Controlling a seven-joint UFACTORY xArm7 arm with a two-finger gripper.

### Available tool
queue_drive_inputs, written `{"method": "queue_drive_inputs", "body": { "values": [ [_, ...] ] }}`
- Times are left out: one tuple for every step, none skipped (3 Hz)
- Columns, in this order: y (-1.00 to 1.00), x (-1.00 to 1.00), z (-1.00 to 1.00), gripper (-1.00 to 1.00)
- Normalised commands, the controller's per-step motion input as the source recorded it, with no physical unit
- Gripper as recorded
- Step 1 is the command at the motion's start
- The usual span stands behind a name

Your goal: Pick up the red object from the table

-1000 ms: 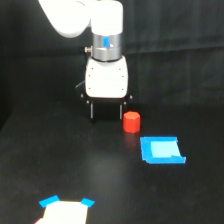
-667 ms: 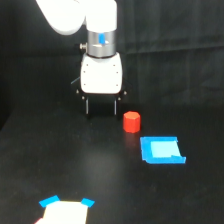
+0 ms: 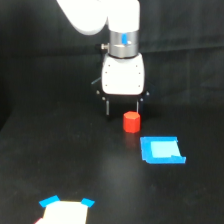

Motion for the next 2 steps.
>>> {"method": "queue_drive_inputs", "body": {
  "values": [
    [-1.0, 0.35, -0.78, -1.0],
    [0.1, 0.09, -0.23, 0.9]
  ]
}}
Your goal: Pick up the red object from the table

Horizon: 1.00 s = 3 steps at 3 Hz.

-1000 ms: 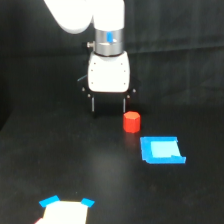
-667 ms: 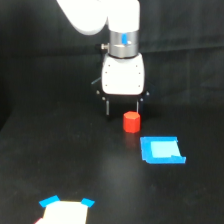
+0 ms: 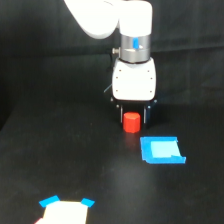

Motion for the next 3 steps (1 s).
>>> {"method": "queue_drive_inputs", "body": {
  "values": [
    [-0.13, -0.13, -0.33, -0.06],
    [-0.08, -0.22, -0.3, 0.88],
    [0.04, -0.41, -0.43, 0.62]
  ]
}}
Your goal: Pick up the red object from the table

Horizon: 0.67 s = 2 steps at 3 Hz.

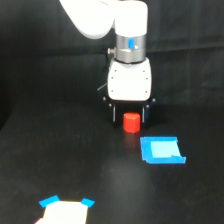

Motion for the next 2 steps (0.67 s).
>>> {"method": "queue_drive_inputs", "body": {
  "values": [
    [-0.13, 0.49, -0.1, 0.16],
    [-0.11, 0.87, -0.39, -0.61]
  ]
}}
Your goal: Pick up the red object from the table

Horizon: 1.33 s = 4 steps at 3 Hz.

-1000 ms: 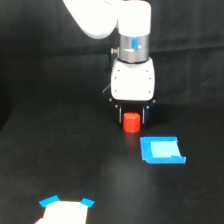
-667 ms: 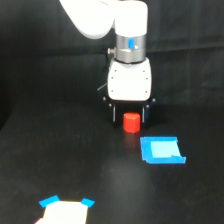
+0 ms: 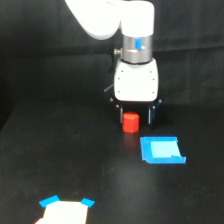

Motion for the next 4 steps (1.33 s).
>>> {"method": "queue_drive_inputs", "body": {
  "values": [
    [0.08, -0.42, -0.39, 0.94],
    [0.14, -0.54, 0.01, 0.74],
    [-0.29, 0.41, -0.23, 0.69],
    [-0.65, 1.0, -0.13, 0.28]
  ]
}}
